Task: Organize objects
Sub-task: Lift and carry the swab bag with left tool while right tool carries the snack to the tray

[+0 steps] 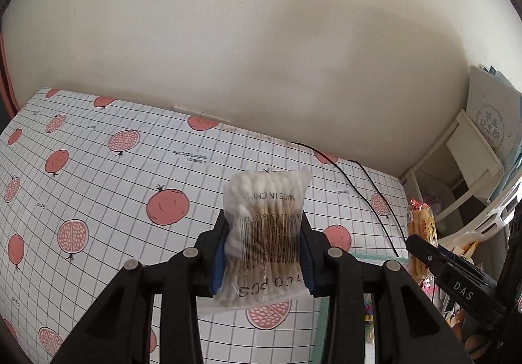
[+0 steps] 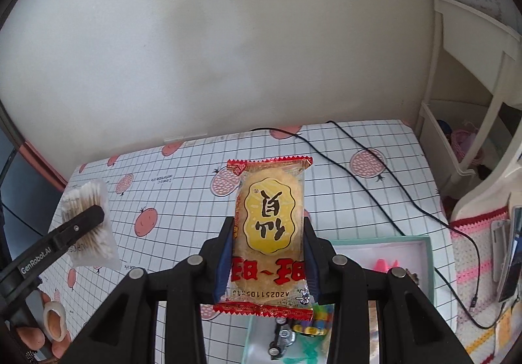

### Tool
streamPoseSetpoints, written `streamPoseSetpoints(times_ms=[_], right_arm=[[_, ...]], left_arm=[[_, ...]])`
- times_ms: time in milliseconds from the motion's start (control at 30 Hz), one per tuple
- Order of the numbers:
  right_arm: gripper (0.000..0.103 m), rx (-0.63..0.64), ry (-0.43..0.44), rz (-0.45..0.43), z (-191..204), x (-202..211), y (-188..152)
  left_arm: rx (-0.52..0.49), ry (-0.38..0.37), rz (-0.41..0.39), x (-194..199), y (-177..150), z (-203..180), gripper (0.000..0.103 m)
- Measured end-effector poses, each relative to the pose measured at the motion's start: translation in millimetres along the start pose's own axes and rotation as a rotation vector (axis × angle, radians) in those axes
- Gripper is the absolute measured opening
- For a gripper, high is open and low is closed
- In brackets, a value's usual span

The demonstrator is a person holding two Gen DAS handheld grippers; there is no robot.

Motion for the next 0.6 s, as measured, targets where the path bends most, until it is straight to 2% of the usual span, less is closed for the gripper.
streamPoseSetpoints(times_ms=[300,600], right_arm=[[0.04,-0.076,-0.062,-0.026,-73.6,24.9,6.8],[0.04,-0.069,-0.089,-0.023,-92.0,32.4,2.6]], left_arm=[[-0.095,-0.063,0.037,-10.6,-2.4,-82.5,0.039],[-0.15,-0.116,0.099,-28.7,-31.6,-136.5,0.039]])
Point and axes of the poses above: each gripper's, at about its wrist camera, not at the fingertips, and x roughly against the way its jaws point, z to its left, y to its top, the point moved 10 cm from there along -x, roughly the way its jaws point, and after that the axes turned 1 degree about -x, right-handed, at the moved point
